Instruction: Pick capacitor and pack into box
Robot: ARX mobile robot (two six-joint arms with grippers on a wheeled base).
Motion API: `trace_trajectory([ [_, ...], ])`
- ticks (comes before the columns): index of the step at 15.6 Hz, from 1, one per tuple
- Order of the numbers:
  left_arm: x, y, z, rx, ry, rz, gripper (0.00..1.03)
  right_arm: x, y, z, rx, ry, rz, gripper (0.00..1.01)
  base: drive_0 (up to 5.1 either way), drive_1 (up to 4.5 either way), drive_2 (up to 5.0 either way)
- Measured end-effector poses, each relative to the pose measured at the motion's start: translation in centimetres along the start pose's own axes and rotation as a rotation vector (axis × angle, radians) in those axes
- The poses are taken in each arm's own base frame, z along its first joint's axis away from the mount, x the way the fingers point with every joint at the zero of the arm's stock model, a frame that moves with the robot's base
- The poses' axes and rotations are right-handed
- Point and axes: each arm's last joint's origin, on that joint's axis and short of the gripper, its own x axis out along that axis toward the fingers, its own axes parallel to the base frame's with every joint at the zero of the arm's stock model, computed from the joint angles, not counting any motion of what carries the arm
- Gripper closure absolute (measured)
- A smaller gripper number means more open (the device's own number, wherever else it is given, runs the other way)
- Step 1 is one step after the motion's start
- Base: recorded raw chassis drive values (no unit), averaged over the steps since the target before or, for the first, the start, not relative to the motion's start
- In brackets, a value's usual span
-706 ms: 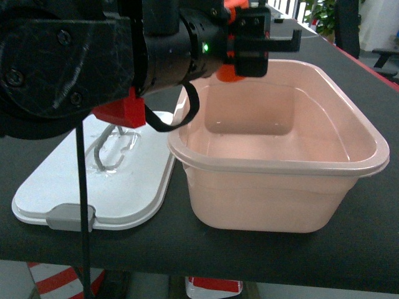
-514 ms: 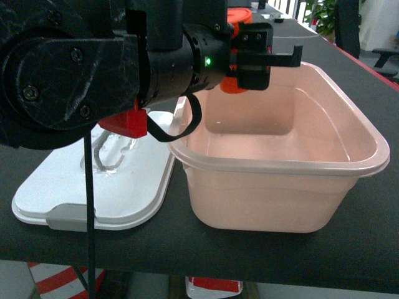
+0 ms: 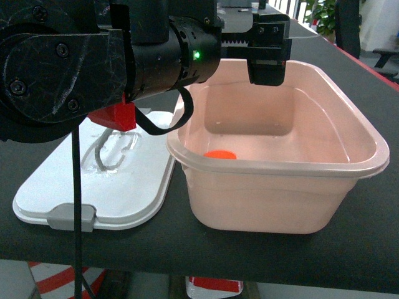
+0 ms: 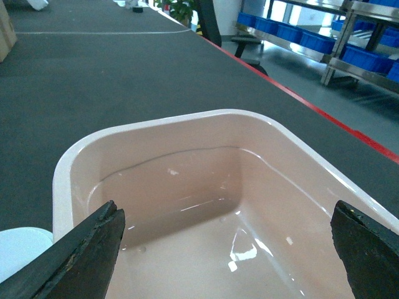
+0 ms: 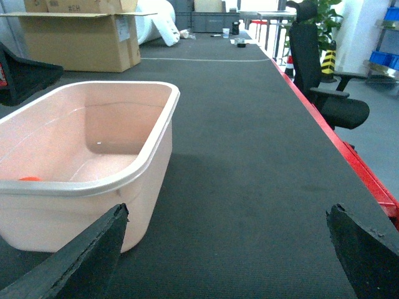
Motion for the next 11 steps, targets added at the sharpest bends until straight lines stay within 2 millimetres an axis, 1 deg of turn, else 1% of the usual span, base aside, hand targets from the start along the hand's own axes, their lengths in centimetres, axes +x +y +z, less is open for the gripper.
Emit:
trace_trajectory([
  [3, -0.1, 0.0, 0.1, 0.005, -0.020, 0.015, 0.05, 0.0, 0.0, 0.0, 0.000, 0.000, 0.000, 0.03, 0.0, 0.00, 0.0],
  [4, -1.4, 1.1, 0.0, 0.010, -0.053, 0.111, 0.05, 0.0, 0.0, 0.0, 0.000, 0.000, 0.000, 0.03, 0.0, 0.00, 0.0],
  [5, -3.8, 2.9, 0.1, 0.014, -0.045, 0.181, 0.05, 0.0, 0.0, 0.0, 0.000, 0.000, -0.001, 0.03, 0.0, 0.00, 0.0],
  [6, -6.4, 5.5, 1.1, 0.010, -0.079, 0.285, 0.05, 0.0, 0.0, 0.0, 0.000, 0.000, 0.000, 0.03, 0.0, 0.00, 0.0],
  [8, -11.0, 9.7, 3.4, 0.014, -0.169, 0.479, 0.05, 0.0, 0.0, 0.0, 0.000, 0.000, 0.000, 0.03, 0.0, 0.00, 0.0],
  [9, -12.2, 10.9, 2.8, 0.035, -0.164, 0.529, 0.05, 0.0, 0.0, 0.0, 0.000, 0.000, 0.000, 0.03, 0.0, 0.00, 0.0],
  [10, -12.0, 11.5, 0.9, 0.047, -0.107, 0.544, 0.05, 0.0, 0.0, 0.0, 0.000, 0.000, 0.000, 0.03, 0.0, 0.00, 0.0],
  [11, -10.8, 11.8, -2.1, 0.069, -0.017, 0.523, 0.05, 0.0, 0.0, 0.0, 0.000, 0.000, 0.000, 0.03, 0.0, 0.00, 0.0],
])
